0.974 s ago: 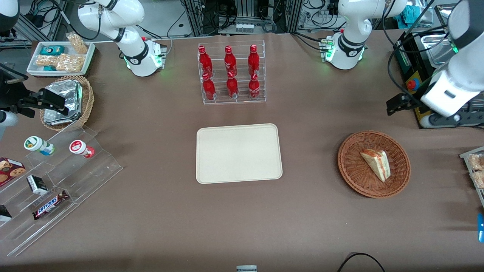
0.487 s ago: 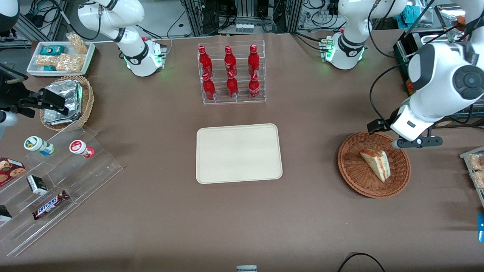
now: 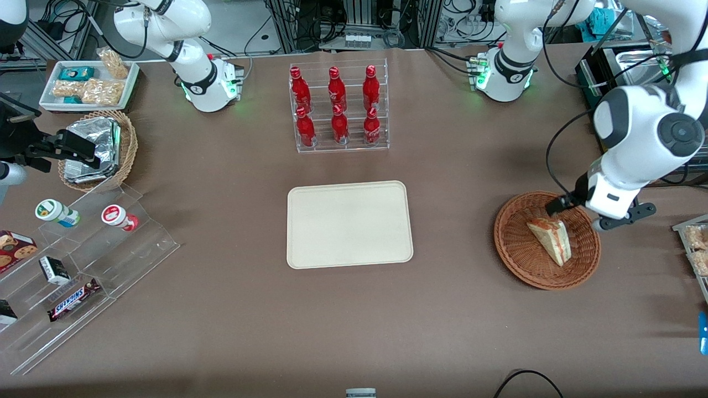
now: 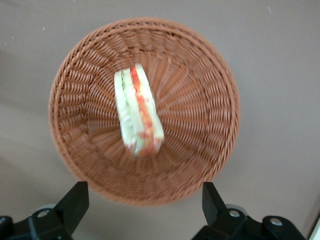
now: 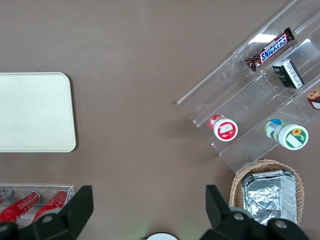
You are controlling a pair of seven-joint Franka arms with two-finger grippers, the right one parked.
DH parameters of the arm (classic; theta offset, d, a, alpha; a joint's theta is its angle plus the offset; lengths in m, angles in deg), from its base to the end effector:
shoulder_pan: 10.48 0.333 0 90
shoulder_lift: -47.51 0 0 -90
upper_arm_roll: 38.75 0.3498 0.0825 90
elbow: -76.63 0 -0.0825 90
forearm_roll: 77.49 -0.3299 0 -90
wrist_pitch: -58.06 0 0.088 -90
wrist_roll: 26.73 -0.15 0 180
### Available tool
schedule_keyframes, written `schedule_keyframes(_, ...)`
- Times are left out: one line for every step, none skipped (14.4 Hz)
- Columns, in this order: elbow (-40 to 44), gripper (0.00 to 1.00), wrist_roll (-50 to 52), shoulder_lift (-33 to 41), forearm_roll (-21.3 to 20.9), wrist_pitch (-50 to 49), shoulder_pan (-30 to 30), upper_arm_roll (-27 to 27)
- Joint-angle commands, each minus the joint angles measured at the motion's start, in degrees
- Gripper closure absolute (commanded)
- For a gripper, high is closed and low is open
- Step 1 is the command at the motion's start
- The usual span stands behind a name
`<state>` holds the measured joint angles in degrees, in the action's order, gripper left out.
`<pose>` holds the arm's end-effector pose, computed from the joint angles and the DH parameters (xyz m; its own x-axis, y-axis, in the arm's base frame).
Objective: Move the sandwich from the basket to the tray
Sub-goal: 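Lower the left gripper and close it on the sandwich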
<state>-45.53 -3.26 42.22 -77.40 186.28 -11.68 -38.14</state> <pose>0.5164 -0.0055 0.3898 0.9209 0.3896 0.0122 0.3896 -0.9210 0.0056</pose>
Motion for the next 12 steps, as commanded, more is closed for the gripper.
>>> schedule_keyframes(-0.2, 0.00, 6.1, -4.6, 0.2, 6.6, 1.4, 0.3)
schedule_keyframes(-0.1, 0.00, 6.1, -6.3, 0.1, 8.5, 2.1, 0.2)
schedule_keyframes(0.1, 0.00, 6.1, -8.4, 0.2, 11.2, 2.2, 0.2)
schedule_keyframes(0.3, 0.00, 5.8, -10.2, 0.2, 13.6, 2.2, 0.3)
schedule_keyframes(0.3, 0.00, 5.8, -11.7, 0.2, 15.1, 2.6, 0.2)
schedule_keyframes(0.3, 0.00, 5.8, -12.8, 0.2, 16.3, 2.9, 0.2)
schedule_keyframes(0.3, 0.00, 6.1, -13.6, 0.3, 16.5, 3.0, 0.2)
schedule_keyframes(0.3, 0.16, 6.8, -14.0, 0.6, 16.4, 3.0, 0.2)
schedule_keyframes(0.2, 0.44, 9.1, -14.0, 1.1, 15.9, 2.9, 0.2)
schedule_keyframes(0.1, 0.66, 10.4, -14.2, 1.1, 15.8, 2.8, 0.2)
schedule_keyframes(0.0, 0.86, 10.5, -14.0, 1.1, 14.8, 2.3, 0.2)
schedule_keyframes(0.4, 0.90, 10.3, -13.6, 0.9, 11.9, 2.2, 0.1)
